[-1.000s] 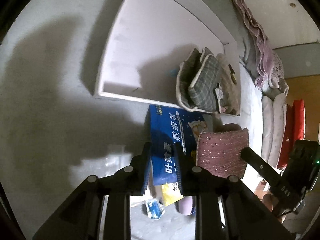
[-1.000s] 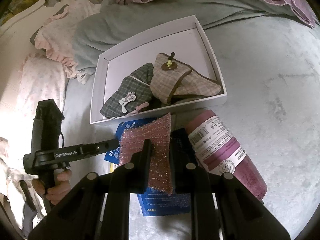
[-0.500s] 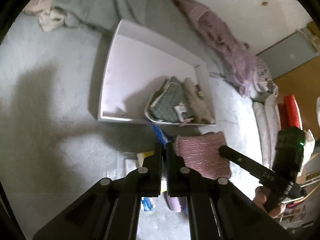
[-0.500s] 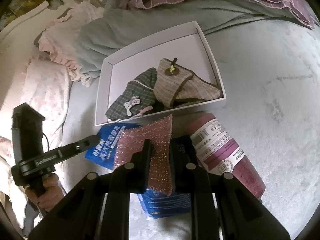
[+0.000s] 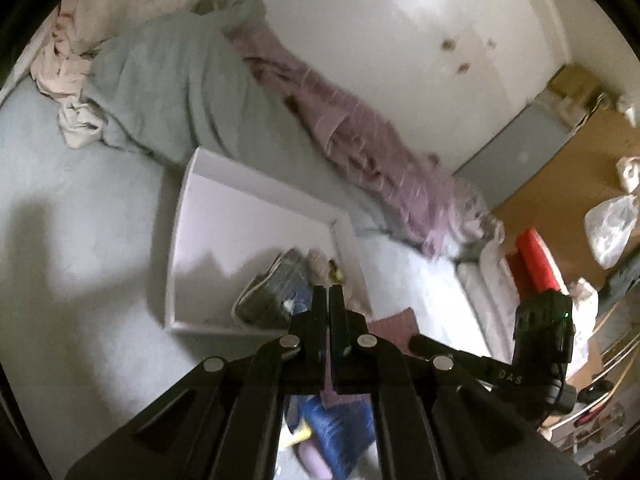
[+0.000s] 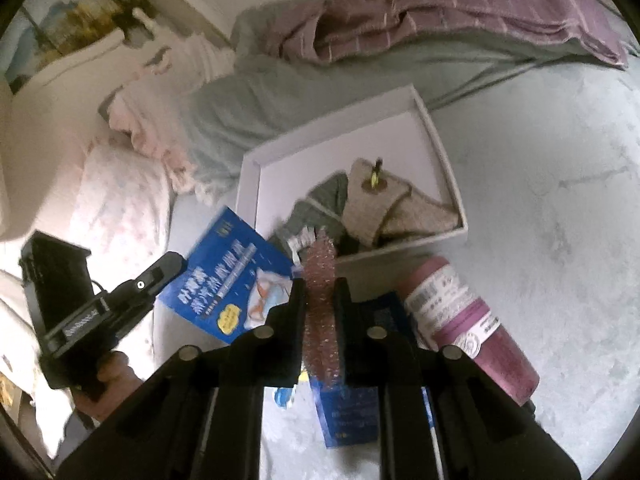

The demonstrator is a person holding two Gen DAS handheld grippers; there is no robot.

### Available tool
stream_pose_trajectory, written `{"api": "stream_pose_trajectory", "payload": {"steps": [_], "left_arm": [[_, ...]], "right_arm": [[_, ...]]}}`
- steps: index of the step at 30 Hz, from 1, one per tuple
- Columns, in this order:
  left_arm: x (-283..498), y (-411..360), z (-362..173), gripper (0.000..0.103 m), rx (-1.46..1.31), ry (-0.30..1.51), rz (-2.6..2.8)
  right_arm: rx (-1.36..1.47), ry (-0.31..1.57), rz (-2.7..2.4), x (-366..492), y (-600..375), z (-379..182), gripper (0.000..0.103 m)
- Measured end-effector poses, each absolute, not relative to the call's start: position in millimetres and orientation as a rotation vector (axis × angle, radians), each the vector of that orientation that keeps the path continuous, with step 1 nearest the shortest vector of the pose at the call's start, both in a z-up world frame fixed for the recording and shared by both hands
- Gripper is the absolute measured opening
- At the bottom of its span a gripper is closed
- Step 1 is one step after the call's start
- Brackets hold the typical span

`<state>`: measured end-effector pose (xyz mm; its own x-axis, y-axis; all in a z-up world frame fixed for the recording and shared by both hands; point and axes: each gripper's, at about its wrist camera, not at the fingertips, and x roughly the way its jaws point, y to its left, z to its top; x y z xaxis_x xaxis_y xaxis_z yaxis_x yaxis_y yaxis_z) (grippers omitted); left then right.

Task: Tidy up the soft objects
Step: 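Lift the blue packet with the left tool while the right tool lifts the pink pad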

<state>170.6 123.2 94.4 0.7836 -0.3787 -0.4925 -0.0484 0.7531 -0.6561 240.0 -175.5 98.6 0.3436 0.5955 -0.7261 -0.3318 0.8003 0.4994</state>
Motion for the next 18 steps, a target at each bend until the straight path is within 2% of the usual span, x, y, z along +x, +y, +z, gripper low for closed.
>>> {"api": "stream_pose_trajectory", "payload": {"steps": [5,11,12,14,16,18], "left_arm": [[177,122,89,0.000,-0.741,0.639,-0.236],[184,135,73,0.002,-0.707,0.855,-0.052],[182,141,70,0.007,-0.723,0.878,-0.012],[179,150,69,0.022,-0.741,0.896,0.043],[173,158,69,0.056,-0.755,0.896,0.093],[166,168,65,0.067,-0.800,0.911,0.113]], "right_arm": [[0.310,1.055,0.626,241,-175,98,0.010],[0.313,1.101,0.604,247,-177,89,0.007],[0.312,1.103,0.602,248,-177,89,0.007],[0.311,1.106,0.602,248,-177,88,0.007],[0.308,1.112,0.606,249,-177,88,0.007],[0.307,1.118,0.604,249,-177,86,0.007]]}}
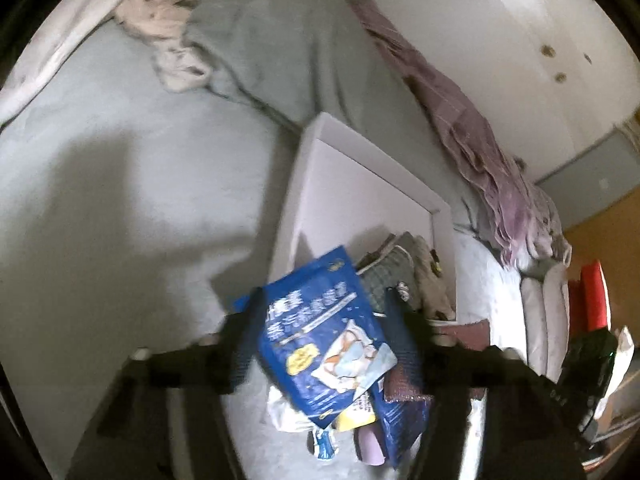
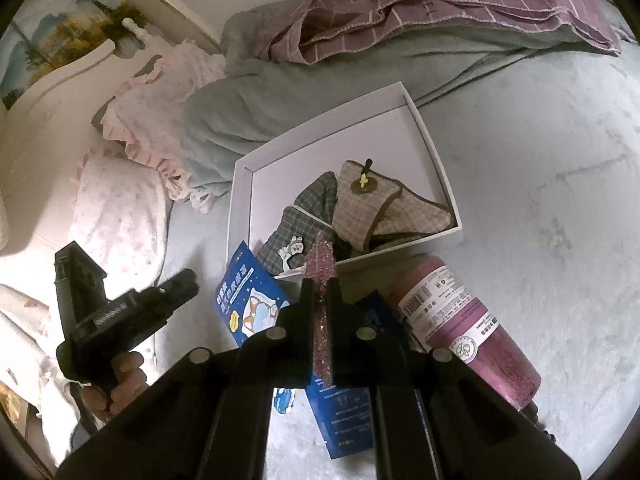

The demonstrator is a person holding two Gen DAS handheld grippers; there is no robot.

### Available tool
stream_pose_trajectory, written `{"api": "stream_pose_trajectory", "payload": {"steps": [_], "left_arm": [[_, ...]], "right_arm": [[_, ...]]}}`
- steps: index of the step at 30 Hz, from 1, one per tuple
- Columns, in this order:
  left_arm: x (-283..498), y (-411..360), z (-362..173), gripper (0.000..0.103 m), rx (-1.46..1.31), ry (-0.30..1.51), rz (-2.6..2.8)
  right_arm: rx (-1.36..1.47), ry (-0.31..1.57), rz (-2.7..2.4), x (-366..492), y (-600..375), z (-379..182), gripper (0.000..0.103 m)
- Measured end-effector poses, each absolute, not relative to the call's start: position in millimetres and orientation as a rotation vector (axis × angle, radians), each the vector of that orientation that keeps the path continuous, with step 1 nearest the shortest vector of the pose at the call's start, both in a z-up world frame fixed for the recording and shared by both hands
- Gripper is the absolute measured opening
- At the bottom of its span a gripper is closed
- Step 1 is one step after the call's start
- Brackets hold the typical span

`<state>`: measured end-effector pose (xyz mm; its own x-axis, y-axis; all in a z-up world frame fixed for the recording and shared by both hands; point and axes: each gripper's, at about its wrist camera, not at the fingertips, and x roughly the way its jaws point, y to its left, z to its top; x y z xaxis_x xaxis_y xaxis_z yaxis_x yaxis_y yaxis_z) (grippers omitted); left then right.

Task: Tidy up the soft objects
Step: 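Lift the blue packet with the left tool while the right tool lifts the pink pad, then place the blue packet in the tray with the left tool while the right tool lowers the pink pad there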

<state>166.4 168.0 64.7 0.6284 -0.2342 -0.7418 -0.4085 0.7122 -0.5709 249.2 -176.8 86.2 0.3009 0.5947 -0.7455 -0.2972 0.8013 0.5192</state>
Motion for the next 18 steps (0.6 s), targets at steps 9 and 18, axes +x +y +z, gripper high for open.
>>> {"api": "stream_pose_trajectory", "payload": {"steps": [9,18], "left_arm": [[163,181,20,0.067,-1.006,1.071,0.034],[189,143,6,0.032,-0.900,1.157,-0.070]], "right_arm": [[0.293,1.144,0.601,250,-173,81,0.007],[0.302,1.165,0.594,253,-174,75,0.007]]}}
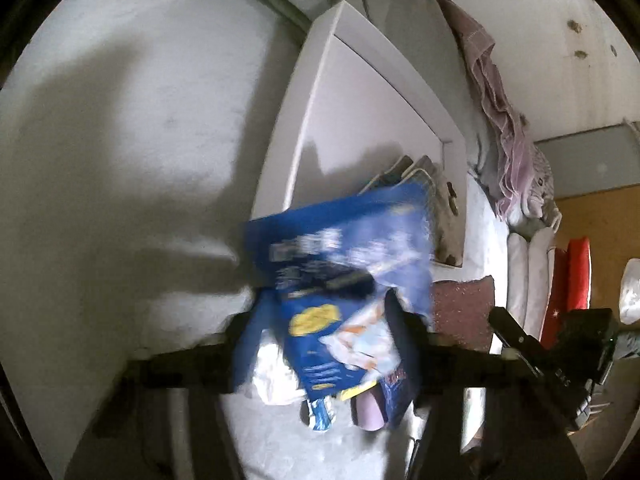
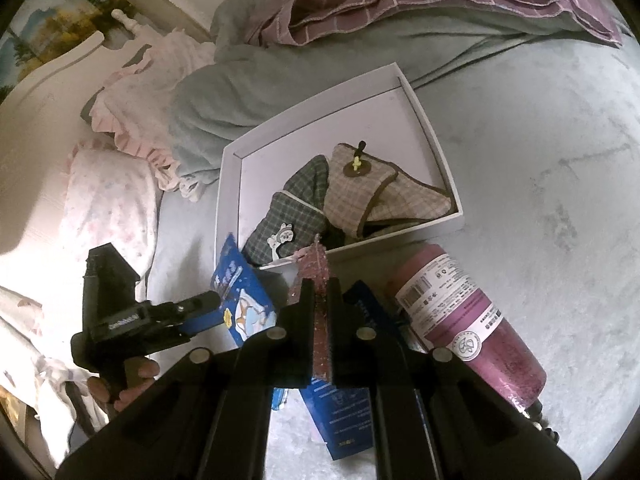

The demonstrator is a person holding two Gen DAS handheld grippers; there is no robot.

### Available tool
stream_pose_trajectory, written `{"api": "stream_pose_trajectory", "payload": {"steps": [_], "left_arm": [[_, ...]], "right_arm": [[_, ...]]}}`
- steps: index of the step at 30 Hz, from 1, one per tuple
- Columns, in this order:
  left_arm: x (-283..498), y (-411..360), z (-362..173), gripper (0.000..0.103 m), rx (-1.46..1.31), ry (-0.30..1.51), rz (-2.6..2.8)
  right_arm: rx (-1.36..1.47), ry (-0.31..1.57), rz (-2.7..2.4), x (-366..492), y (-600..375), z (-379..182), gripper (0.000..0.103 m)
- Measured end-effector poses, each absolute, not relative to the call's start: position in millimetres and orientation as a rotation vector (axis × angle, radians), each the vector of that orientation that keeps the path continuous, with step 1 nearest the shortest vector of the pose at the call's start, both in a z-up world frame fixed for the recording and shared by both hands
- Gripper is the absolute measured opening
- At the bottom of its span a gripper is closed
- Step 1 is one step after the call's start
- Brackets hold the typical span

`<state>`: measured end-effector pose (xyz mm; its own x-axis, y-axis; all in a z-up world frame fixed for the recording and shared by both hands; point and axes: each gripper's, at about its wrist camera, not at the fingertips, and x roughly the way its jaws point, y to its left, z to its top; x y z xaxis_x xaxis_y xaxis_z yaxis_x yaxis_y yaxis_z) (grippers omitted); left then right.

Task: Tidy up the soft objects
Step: 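Place the blue packet in the tray with the left tool while the right tool lowers the pink pad there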

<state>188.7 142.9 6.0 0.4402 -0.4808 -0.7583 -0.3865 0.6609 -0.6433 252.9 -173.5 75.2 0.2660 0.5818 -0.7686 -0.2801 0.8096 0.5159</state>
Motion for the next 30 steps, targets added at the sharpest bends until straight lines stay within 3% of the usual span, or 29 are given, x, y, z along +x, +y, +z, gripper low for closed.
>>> {"api": "stream_pose_trajectory", "payload": {"steps": [1,2,7,23,30], "left_arm": [[190,141,5,0.019,-0.895,1.167,-0.075],[192,138,4,0.013,-0.888,1.174,-0.085],[194,128,15,0.003,-0.851,1.114,-0.099],[175,155,65,0.001,-0.937,0.724,-0.104],[179,150,76,0.001,-0.851,0.691,0.010]], "right_arm": [[0.308,1.166,0.600,253,-174,75,0.007],[0.310,1.165,0.601,252,-174,76,0.007],[0.309,1.151,0.582,252,-177,78,0.007],[0.305,1.022,0.658,249,-144,133,0.002],[0.435,0.981,0.701,275,-145,117,0.002]]}}
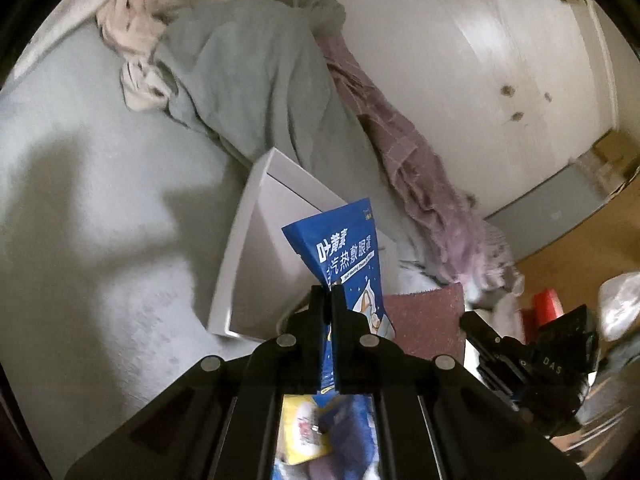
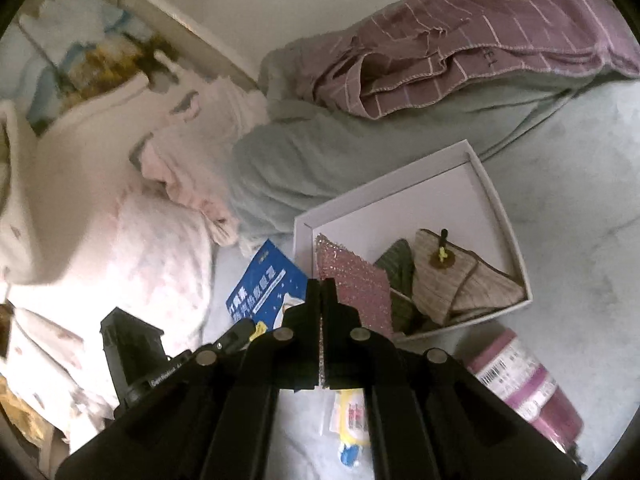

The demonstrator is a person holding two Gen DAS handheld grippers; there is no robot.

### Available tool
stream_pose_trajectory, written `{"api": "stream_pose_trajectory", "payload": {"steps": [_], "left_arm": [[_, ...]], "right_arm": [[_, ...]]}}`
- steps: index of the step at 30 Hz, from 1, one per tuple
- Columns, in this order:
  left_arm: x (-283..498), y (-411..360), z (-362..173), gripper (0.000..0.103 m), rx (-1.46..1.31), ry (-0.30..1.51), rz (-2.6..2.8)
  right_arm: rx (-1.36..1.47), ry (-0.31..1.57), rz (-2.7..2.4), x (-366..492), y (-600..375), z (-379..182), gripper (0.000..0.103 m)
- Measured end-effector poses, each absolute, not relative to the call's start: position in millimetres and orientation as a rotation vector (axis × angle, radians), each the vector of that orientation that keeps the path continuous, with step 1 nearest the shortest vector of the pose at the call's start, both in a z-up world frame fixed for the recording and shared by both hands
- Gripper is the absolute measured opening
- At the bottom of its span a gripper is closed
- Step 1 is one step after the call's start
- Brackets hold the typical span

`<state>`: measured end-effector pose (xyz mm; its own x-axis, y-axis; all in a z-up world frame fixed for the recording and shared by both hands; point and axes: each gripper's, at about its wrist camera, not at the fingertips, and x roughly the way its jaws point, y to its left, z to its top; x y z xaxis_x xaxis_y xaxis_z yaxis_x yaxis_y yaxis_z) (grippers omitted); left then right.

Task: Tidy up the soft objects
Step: 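Place the blue packet in the tray with the left tool while the right tool lowers the pink pad there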

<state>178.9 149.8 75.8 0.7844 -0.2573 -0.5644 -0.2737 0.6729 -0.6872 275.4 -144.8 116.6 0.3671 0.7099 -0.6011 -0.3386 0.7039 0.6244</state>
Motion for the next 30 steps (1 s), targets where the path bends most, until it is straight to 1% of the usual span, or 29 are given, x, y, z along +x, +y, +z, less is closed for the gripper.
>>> {"api": "stream_pose_trajectory", "payload": {"steps": [4,9,12,14,17,21,23,26,27,28,30], "left_arm": [[195,143,77,0.001,-0.760,0.746,0.057],[236,144,91,0.001,-0.626,0.818,0.049],[271,145,100,0.001,-0.479,0.930,0.081],[296,142,102,0.001,-0.314,0.999,0.156],[318,135,94,0.001,-0.218,1.061,0.155],[341,110,64,0.001,-0.067,1.167,0.152],[348,107,48,0.001,-0.059,1.193,0.160],[351,119,34,0.003,-0.166,1.190,0.157],[351,123,32,0.008,-0.188,1.177,0.169],[349,126,31,0.010,-0.200,1.155,0.183],[341,132,36,0.010,-0.213,1.099,0.233]], "right_arm": [[0.407,0.985,0.630,283,-158,104,0.002],[0.469,0.994,0.534,297,-189,92,0.002],[0.483,0.994,0.511,300,-196,90,0.002],[0.486,0.998,0.519,302,-196,89,0.002],[0.476,1.003,0.532,302,-193,88,0.002],[0.468,1.010,0.540,303,-191,86,0.002],[0.470,1.012,0.539,303,-192,85,0.002],[0.471,1.008,0.543,303,-193,86,0.002],[0.470,1.008,0.544,303,-192,85,0.002],[0.470,1.008,0.544,303,-192,85,0.002],[0.467,1.008,0.547,303,-191,85,0.002]]}}
